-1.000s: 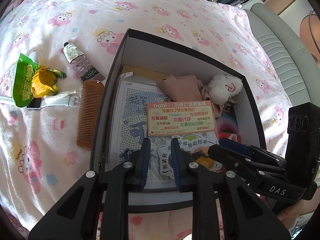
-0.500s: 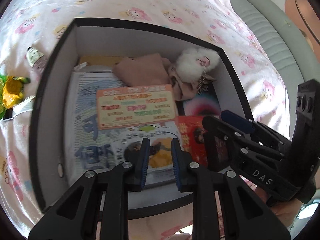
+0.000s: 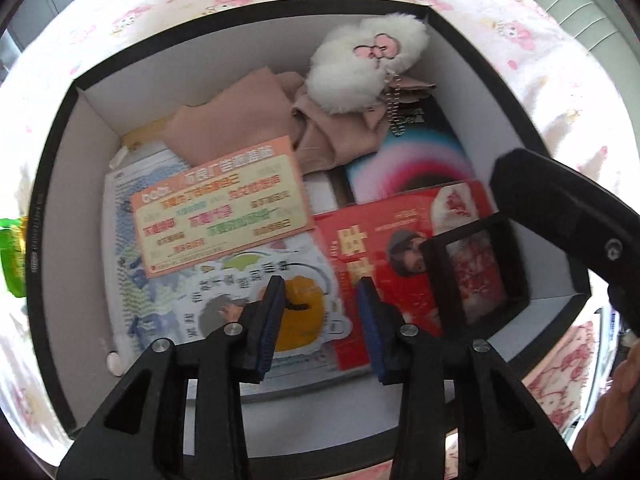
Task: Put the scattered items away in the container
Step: 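Withdraw the left gripper from the box back toward the remaining items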
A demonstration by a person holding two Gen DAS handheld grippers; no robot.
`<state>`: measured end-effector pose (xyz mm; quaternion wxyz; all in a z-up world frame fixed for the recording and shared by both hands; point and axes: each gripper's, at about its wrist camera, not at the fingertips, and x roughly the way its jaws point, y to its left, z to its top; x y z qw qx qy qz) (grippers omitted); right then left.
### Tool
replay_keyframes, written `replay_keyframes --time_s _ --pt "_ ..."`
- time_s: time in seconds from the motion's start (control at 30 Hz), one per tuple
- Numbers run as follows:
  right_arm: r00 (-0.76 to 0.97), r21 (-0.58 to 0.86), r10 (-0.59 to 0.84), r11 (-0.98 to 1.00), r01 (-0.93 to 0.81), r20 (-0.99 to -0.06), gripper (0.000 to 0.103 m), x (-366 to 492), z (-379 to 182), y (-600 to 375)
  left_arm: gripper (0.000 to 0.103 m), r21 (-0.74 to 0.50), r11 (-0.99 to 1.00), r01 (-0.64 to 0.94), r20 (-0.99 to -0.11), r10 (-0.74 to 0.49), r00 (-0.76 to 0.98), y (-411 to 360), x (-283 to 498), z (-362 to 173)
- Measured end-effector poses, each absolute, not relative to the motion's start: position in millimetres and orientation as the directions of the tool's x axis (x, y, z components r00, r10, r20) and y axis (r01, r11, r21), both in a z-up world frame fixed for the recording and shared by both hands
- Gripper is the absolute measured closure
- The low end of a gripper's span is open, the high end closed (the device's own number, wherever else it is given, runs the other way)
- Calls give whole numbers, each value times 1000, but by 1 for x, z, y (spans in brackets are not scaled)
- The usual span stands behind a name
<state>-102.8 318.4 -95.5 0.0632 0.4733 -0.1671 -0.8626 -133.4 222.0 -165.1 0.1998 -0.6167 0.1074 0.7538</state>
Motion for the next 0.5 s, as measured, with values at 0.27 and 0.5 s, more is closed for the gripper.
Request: replay_keyframes --time_s 0.27,0.5 --pt "-509 362 -311 -932 -1 -802 57 -105 -107 297 68 -213 -931 -297 -950 269 -161 160 -146 -154" --pt "-455 363 -347 -930 54 -820 57 -105 -124 261 68 -241 -939 -243 -929 296 -223 126 -146 -139"
